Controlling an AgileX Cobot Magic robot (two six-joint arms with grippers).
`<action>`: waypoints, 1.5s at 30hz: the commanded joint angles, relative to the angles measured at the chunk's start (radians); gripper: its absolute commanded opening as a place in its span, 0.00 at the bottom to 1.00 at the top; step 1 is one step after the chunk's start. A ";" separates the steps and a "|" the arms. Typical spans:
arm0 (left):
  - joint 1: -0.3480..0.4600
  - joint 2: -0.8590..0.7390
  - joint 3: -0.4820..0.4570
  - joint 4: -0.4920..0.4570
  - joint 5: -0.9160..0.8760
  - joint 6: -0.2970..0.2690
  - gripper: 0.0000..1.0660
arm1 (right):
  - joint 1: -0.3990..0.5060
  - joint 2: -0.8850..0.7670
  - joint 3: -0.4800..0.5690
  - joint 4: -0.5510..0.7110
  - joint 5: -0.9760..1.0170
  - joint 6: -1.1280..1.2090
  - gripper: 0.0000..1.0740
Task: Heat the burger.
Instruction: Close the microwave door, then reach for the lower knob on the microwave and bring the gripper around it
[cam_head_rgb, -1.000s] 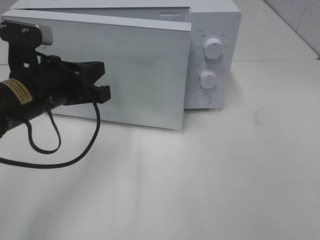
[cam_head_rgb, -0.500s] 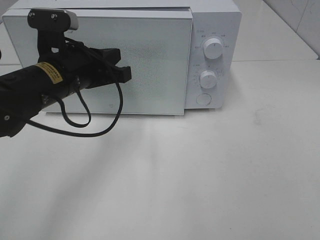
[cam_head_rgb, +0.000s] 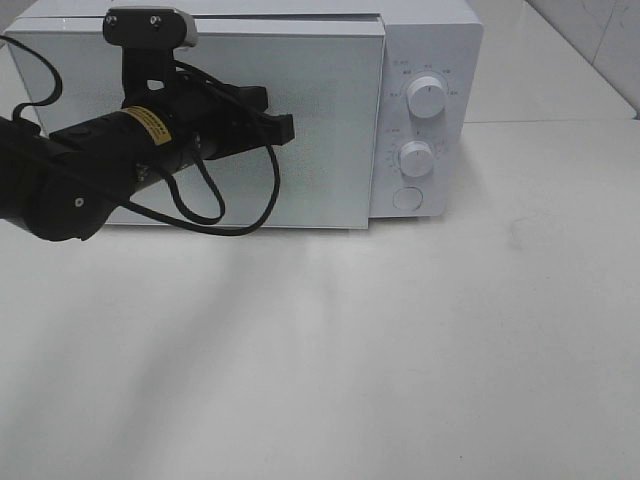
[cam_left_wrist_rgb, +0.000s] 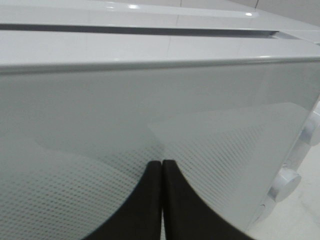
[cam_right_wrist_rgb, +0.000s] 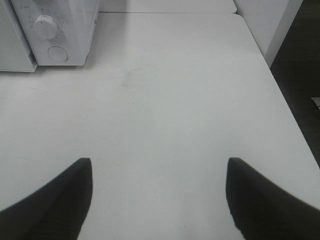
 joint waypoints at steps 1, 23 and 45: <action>-0.001 0.013 -0.049 -0.035 -0.002 0.005 0.00 | -0.005 -0.026 0.001 0.003 -0.005 -0.006 0.66; -0.003 0.099 -0.261 -0.010 0.126 0.006 0.00 | -0.005 -0.026 0.001 0.003 -0.005 -0.006 0.66; -0.157 -0.155 -0.156 0.072 0.999 0.004 0.95 | -0.005 -0.026 0.001 0.003 -0.005 -0.006 0.66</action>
